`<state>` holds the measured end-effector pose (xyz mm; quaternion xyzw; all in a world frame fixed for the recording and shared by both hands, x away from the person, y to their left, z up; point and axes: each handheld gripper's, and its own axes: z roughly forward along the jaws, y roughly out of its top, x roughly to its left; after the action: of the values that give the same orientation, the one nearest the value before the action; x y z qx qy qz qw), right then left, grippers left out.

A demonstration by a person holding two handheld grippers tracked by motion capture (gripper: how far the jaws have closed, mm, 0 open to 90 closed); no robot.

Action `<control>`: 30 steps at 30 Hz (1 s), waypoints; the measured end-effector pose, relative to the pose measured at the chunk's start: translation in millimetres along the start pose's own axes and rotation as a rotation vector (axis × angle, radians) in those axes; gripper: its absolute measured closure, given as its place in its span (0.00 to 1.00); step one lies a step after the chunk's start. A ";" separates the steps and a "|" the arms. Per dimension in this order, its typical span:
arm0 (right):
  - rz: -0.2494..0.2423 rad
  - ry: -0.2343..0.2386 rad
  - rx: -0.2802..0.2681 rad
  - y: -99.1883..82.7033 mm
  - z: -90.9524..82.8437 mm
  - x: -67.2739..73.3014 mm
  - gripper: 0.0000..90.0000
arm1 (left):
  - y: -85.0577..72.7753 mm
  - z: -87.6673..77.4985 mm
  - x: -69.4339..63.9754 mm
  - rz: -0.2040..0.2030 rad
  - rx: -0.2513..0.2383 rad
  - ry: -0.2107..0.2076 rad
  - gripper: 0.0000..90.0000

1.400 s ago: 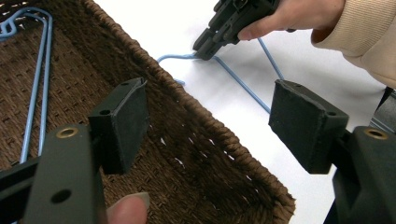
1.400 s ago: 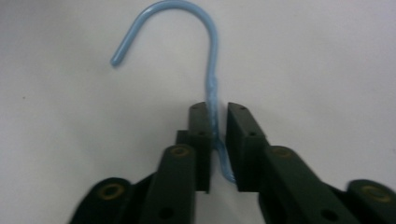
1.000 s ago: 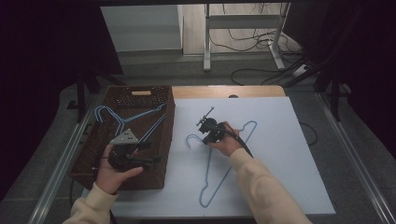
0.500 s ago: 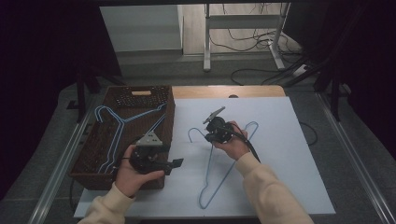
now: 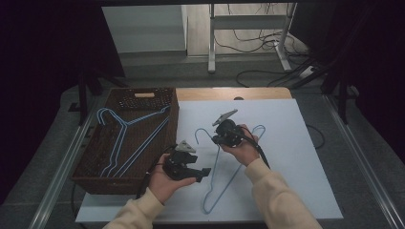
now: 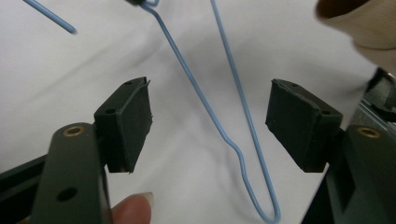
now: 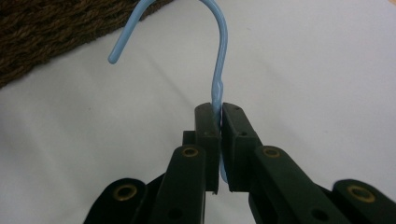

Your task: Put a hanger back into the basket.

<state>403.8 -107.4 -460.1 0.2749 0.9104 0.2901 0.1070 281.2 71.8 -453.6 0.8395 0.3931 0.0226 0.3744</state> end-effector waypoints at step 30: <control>0.081 0.063 -0.134 -13.2 -28.3 -12.3 0.73 | 2.7 66.8 15.4 -0.220 0.009 -0.104 0.95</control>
<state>398.2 -136.6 -444.5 0.2945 0.8800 0.3628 0.0845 315.8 40.3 -503.7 0.7931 0.4629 -0.0637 0.3908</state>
